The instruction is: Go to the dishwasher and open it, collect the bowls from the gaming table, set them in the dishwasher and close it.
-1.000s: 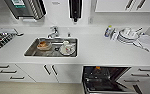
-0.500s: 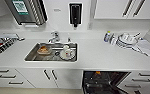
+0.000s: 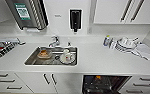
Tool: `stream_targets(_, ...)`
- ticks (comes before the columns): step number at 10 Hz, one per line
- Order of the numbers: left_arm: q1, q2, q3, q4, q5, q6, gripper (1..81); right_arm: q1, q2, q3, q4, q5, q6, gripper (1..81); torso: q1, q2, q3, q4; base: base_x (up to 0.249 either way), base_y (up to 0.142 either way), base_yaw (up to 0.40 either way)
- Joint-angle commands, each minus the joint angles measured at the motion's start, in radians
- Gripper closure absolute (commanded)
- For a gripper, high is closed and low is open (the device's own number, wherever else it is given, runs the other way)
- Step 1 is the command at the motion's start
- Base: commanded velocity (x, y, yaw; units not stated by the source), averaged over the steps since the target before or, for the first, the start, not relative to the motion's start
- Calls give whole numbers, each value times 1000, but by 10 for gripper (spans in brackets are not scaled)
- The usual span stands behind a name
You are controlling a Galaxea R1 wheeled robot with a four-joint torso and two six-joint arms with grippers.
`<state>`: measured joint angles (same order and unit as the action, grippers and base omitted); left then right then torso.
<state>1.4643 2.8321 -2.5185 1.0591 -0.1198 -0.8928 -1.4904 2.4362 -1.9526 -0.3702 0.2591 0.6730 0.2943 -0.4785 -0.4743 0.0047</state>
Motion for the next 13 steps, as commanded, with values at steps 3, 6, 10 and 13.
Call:
stream_targets(3, -8, 15, -46, 18, 42, 3, 10, 5, -4, -35, -27, -46, -4, 10, 108, -171, -73, 0, 0, 0, 0)
stream_targets(6, -9, 15, -46, 18, 42, 3, 10, 6, -4, -37, -27, -46, -4, 10, 175, -276, -77, 0, 0, 0, 0)
stream_targets(10, -14, 15, -46, 19, 42, 3, 10, 9, 14, -60, -22, -44, 4, 10, 246, -387, -132, 0, 0, 0, 0)
stream_targets(13, -17, 17, -46, 19, 43, 3, 10, 17, 48, -129, -10, -44, 10, 10, 310, -489, -132, 0, 0, 0, 0)
